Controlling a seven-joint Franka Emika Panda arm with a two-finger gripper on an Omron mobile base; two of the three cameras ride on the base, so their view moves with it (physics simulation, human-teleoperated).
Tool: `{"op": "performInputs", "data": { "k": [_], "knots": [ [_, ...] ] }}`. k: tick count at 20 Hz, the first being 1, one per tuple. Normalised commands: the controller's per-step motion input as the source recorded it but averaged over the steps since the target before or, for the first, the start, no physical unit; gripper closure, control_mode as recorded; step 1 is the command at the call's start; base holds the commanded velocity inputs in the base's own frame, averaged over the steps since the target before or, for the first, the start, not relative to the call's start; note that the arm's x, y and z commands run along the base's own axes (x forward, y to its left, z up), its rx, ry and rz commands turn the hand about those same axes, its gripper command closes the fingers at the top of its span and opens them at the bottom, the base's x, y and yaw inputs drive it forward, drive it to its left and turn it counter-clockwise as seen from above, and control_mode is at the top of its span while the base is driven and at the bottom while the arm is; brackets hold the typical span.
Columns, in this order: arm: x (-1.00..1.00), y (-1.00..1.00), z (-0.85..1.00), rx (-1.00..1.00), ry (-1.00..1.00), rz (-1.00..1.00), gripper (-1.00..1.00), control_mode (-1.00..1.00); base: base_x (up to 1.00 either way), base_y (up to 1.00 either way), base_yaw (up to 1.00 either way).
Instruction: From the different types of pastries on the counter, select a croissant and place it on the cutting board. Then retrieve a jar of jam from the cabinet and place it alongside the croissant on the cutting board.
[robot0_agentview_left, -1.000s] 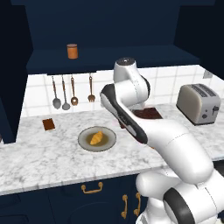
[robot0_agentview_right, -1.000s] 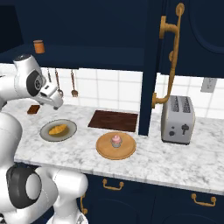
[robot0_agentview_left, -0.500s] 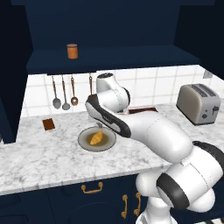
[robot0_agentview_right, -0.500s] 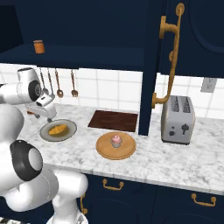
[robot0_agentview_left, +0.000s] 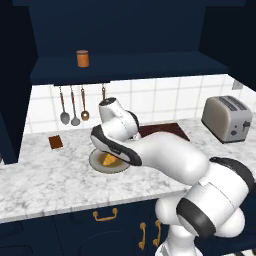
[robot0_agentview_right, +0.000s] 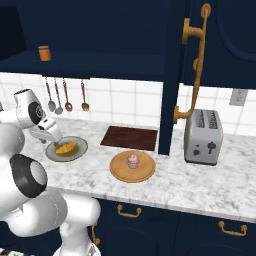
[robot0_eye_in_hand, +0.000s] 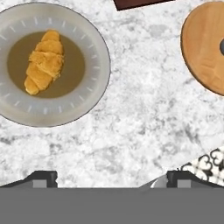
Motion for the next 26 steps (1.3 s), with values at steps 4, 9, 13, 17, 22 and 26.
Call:
{"op": "performInputs", "data": {
  "k": [4, 9, 13, 17, 22, 26],
  "knots": [
    [0.04, -0.03, -0.57, 0.09, -0.25, 0.0, -1.0, -1.0, 0.0, 0.0, 0.0],
    [0.04, -0.08, -0.02, 0.04, -0.08, 0.0, -1.0, -1.0, 0.0, 0.0, 0.0],
    [0.5, -0.25, 0.0, 0.13, -0.21, 0.0, -1.0, -1.0, 0.0, 0.0, 0.0],
    [0.49, -0.02, 0.0, 0.11, 0.04, -0.02, -1.0, -1.0, 0.0, 0.0, 0.0],
    [0.82, 0.11, -0.05, 0.01, 0.15, 0.0, -1.0, -1.0, 0.0, 0.0, 0.0],
    [0.53, 0.25, 0.0, 0.01, 0.06, 0.0, -1.0, -1.0, 0.0, 0.0, 0.0]
  ]
}}
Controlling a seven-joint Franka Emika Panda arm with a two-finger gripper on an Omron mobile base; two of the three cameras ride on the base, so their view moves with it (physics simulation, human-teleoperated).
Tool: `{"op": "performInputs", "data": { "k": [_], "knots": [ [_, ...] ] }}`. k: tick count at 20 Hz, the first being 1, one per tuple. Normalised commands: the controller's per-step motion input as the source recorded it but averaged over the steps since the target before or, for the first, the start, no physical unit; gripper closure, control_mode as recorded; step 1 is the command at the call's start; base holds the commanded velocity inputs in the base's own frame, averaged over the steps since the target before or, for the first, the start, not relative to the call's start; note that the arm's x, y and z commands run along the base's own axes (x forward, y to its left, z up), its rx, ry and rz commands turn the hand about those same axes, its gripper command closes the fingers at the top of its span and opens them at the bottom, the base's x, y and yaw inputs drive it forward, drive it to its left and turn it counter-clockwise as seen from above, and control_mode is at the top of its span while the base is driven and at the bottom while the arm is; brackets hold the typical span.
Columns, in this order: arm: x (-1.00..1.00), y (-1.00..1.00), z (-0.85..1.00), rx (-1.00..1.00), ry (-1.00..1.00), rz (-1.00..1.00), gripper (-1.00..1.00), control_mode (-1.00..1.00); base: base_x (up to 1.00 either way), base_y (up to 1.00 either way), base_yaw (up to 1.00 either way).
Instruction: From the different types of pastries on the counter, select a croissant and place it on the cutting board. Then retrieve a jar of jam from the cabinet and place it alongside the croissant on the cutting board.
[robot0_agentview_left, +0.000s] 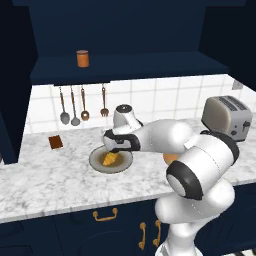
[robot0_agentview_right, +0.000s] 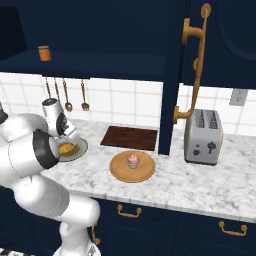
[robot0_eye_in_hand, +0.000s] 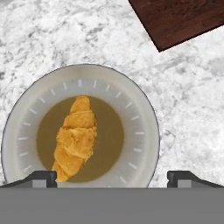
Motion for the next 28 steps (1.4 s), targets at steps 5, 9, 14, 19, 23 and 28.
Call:
{"op": "performInputs", "data": {
  "k": [5, 9, 14, 19, 23, 28],
  "knots": [
    [0.01, 0.36, -0.28, 0.0, 0.0, 0.0, -1.0, -1.0, 0.0, 0.0, 0.0],
    [0.03, 0.0, -0.04, 0.0, 0.0, 0.0, -1.0, -1.0, 0.0, 0.0, 0.0],
    [0.35, 0.0, -0.27, 0.0, -0.03, 0.0, -1.0, -1.0, 0.0, 0.0, 0.0],
    [0.18, 0.0, -0.15, 0.01, 0.0, 0.0, -1.0, -1.0, 0.0, 0.0, 0.0],
    [0.0, 0.0, -0.01, 0.0, 0.0, 0.0, -1.0, -1.0, 0.0, 0.0, 0.0],
    [0.0, 0.0, -0.48, 0.0, 0.0, 0.0, -1.0, -1.0, 0.0, 0.0, 0.0]
  ]
}}
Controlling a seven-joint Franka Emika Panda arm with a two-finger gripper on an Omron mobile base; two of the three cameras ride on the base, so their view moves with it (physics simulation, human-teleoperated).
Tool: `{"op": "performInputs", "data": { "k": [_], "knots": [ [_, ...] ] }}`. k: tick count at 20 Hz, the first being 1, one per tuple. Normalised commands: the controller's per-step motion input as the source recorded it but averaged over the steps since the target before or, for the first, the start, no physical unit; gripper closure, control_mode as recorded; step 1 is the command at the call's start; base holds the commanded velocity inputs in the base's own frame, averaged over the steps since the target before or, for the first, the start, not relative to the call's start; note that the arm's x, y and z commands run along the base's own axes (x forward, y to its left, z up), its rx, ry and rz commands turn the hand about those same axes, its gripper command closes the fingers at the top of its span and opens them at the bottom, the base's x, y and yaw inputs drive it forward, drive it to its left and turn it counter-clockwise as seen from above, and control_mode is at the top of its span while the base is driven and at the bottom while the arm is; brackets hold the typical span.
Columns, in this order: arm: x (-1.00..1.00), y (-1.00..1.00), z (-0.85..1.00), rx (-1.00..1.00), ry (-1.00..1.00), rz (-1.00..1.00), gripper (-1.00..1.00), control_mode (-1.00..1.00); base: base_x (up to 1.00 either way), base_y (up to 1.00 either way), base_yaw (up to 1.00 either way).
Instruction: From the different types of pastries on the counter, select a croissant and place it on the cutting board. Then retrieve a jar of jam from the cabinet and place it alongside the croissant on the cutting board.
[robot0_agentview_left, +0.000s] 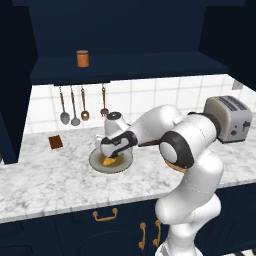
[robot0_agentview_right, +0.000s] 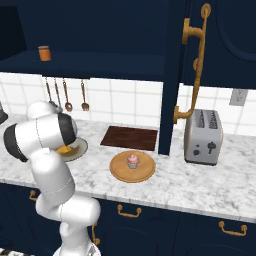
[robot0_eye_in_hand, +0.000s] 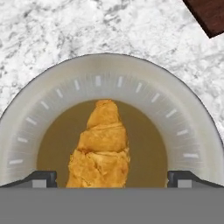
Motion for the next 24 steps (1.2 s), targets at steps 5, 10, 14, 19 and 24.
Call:
{"op": "performInputs", "data": {
  "k": [5, 10, 14, 19, 24],
  "knots": [
    [0.0, 0.0, -0.33, 0.0, 0.0, 0.0, -1.0, -1.0, 0.0, 0.0, 0.0],
    [0.0, 0.0, -0.23, 0.0, 0.0, 0.0, -1.0, -1.0, 0.0, 0.0, 0.0],
    [0.01, 0.0, -0.39, 0.0, 0.0, 0.0, -1.0, -1.0, 0.0, 0.0, 0.0],
    [0.0, 0.0, -0.17, 0.0, 0.0, 0.0, 1.0, -1.0, 0.0, 0.0, 0.0],
    [0.0, -0.09, 0.08, 0.02, 0.0, 0.0, 1.0, -1.0, 0.0, 0.0, 0.0]
  ]
}}
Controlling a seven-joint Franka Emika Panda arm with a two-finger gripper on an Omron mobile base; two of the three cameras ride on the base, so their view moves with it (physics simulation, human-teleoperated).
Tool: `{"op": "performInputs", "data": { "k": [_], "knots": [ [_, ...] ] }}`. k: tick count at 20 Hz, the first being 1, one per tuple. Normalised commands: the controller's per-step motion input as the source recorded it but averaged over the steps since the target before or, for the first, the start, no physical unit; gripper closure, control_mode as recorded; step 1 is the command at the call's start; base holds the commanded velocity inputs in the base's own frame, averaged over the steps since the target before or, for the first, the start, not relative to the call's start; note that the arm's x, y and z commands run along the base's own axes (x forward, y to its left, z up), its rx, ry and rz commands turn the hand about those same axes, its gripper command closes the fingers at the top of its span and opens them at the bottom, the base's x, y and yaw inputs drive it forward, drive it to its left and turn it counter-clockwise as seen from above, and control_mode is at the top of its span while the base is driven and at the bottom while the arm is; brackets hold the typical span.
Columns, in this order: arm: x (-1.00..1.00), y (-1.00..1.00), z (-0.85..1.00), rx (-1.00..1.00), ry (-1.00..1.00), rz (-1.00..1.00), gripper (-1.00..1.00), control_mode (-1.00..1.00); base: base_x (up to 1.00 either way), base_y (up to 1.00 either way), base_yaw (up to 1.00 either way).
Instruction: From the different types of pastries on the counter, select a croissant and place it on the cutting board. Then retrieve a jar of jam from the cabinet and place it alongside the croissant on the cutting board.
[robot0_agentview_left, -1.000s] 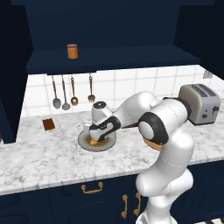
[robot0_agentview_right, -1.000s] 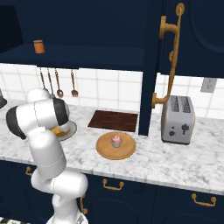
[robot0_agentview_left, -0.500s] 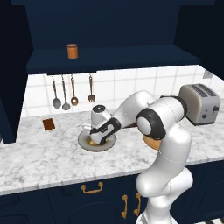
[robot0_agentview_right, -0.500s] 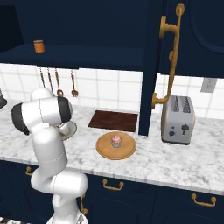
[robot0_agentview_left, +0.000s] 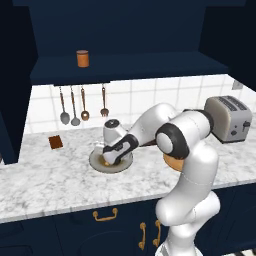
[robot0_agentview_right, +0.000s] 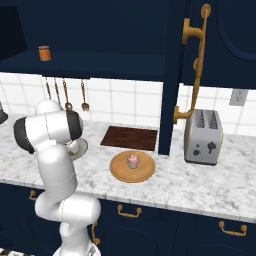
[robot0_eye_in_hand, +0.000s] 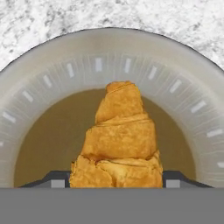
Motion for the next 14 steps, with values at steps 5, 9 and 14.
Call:
{"op": "performInputs", "data": {
  "k": [5, 9, 14],
  "knots": [
    [0.0, -0.6, 0.52, 0.21, 0.0, 0.0, 1.0, -1.0, 0.0, 0.0, 0.0],
    [0.0, -0.86, 0.41, 0.19, 0.03, 0.0, 1.0, -1.0, 0.0, 0.0, 0.0],
    [0.23, -0.93, 0.05, 0.16, 0.04, 0.0, 1.0, -1.0, 0.0, 0.0, 0.0]
  ]
}}
